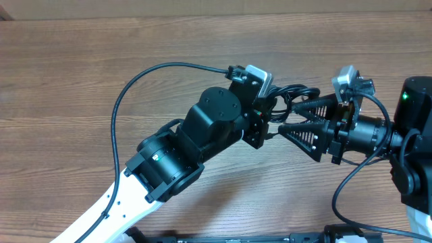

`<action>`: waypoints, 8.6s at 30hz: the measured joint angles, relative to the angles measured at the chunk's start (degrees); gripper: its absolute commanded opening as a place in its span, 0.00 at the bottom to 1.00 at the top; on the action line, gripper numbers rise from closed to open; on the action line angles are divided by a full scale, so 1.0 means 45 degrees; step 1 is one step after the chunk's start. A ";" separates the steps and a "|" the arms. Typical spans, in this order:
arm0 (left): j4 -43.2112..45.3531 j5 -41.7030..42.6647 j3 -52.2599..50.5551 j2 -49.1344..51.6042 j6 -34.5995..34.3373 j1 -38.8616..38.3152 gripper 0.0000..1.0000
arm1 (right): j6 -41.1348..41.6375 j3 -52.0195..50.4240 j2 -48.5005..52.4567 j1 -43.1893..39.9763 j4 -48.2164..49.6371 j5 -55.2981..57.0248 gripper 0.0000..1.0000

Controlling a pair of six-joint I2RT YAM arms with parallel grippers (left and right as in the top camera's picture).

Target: Untangle cables

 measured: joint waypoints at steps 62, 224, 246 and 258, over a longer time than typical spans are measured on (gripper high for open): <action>0.0068 -0.0427 0.0000 -0.0792 -0.4090 -0.0505 0.04 | -0.3973 0.0000 0.0423 -0.0194 -0.1802 -0.1807 0.04; -0.2025 0.1025 0.0141 -0.1661 0.0942 0.1496 0.78 | -0.2472 0.0058 0.1326 0.0068 -0.1384 0.0957 0.04; -0.1350 0.1039 0.0141 -0.0801 -0.0044 0.1472 0.72 | -0.2443 0.0058 0.1321 0.0063 -0.2113 -0.0423 0.04; -0.1389 0.0845 0.0141 -0.0801 -0.0656 0.1384 0.69 | -0.2861 0.0058 0.0937 0.0049 -0.2157 -0.1054 0.04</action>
